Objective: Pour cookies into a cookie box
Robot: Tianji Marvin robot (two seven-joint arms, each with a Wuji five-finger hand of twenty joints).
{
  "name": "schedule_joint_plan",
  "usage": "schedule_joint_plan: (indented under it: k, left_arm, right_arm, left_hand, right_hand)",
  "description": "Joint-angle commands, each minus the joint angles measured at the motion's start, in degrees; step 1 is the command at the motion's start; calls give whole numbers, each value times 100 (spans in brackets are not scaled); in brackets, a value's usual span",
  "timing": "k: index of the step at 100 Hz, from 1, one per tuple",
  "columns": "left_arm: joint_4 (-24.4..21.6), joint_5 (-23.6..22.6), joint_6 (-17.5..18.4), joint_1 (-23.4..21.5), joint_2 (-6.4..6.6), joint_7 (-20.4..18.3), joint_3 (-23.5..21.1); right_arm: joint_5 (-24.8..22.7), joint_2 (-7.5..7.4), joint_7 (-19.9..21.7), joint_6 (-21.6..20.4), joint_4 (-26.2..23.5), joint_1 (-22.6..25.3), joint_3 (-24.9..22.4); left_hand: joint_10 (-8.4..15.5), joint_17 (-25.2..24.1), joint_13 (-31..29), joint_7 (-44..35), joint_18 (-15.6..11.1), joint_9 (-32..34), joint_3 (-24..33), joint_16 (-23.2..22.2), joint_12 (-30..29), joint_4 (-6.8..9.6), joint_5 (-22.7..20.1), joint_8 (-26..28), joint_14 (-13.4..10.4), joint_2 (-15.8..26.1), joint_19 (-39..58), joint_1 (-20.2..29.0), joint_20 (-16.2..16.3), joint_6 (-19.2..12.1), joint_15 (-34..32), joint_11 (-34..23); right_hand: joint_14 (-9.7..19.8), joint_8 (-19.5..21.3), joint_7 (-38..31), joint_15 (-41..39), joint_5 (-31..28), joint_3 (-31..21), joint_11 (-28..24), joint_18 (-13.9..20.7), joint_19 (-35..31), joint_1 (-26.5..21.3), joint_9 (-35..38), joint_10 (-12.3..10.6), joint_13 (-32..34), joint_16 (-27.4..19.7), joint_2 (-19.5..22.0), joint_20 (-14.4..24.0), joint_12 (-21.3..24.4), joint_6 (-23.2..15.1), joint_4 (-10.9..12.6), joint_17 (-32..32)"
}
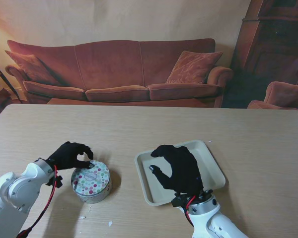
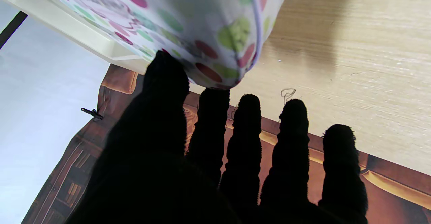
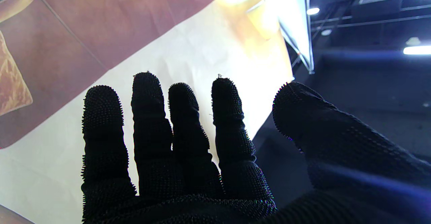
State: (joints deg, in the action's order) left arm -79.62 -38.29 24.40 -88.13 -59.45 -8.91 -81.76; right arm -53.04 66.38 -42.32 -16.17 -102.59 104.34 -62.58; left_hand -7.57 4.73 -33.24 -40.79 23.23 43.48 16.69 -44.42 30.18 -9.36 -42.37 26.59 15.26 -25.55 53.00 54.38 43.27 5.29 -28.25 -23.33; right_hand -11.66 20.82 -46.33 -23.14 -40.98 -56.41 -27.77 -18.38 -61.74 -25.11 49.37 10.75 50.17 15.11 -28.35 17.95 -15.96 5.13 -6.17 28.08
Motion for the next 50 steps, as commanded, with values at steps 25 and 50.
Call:
schedule_joint_plan:
  k: [25, 50]
  left_arm:
    - [-91, -170, 172, -162, -8, -39, -217]
    - [-114, -351, 282, -219, -3, 57, -341]
  right_arm:
    - [13, 23, 113, -65, -13, 30, 11]
    - [-16, 19, 89, -118, 5, 9, 14]
  left_hand:
    - [-75, -189, 284, 261, 125, -449, 366, 321, -296, 396, 248, 15, -135, -140, -235, 392, 4, -36, 329, 127]
    - [-107, -204, 369, 627, 148, -586, 836, 382, -388, 303, 303, 137, -155, -191, -282, 34, 2, 17, 443, 199]
  right_hand:
    - [74, 32, 383, 54, -39, 136, 90, -44, 5, -172, -61, -72, 36, 22, 143, 103, 46, -56, 190, 13]
    - [80, 34, 377, 51, -35, 127, 83, -46, 7, -174, -48, -81, 48, 26, 137, 105, 43, -57, 189, 18]
